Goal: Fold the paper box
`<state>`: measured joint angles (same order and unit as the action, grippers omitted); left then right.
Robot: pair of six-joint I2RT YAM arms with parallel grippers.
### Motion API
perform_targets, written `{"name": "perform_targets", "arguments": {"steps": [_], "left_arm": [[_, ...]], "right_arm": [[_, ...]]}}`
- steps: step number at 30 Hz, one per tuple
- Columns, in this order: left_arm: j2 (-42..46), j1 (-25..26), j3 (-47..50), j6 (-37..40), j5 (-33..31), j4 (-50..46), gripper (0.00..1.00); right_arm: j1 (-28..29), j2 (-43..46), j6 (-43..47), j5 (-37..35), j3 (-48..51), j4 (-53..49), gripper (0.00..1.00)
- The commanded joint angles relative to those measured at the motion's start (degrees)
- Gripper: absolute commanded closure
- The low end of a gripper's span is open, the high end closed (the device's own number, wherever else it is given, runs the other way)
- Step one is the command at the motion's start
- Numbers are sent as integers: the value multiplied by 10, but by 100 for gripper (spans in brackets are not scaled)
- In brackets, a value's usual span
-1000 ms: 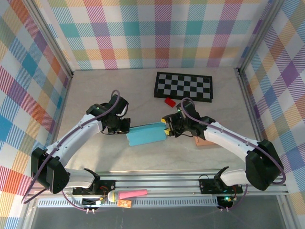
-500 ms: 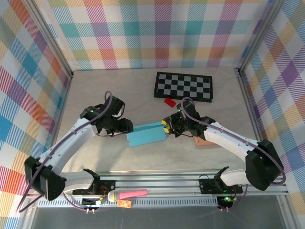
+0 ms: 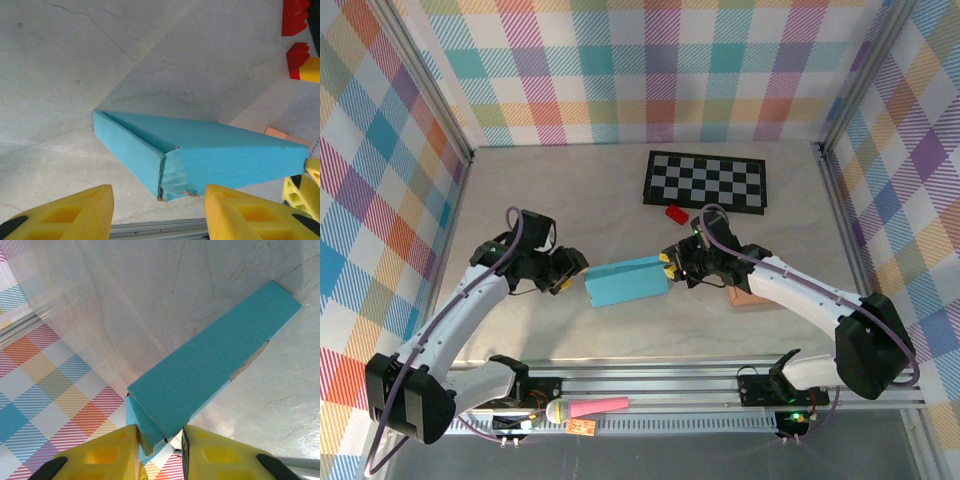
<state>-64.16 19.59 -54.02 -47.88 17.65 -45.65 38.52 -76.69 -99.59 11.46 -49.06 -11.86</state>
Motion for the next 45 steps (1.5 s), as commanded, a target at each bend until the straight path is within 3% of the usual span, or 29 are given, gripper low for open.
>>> {"name": "perform_targets", "arguments": {"steps": [1,16,27,35,41,45], "left_arm": [[-5,-7,8,-21,27,43,52],[9,-8,60,0,15,35,68],[18,-8,120,21,21,44,77],[23,-7,137,36,28,50,88],[26,1,113,59,29,44,89],[39,33,97,73,3,36,91]], "right_arm": [[-2,-7,10,2,12,-54,72],[-1,-6,14,1,7,-81,73],[-4,-27,26,15,-21,-197,72],[-5,-35,28,17,-33,-208,69],[-4,-21,40,9,-58,-190,51],[0,-9,50,1,-71,-155,37]]}}
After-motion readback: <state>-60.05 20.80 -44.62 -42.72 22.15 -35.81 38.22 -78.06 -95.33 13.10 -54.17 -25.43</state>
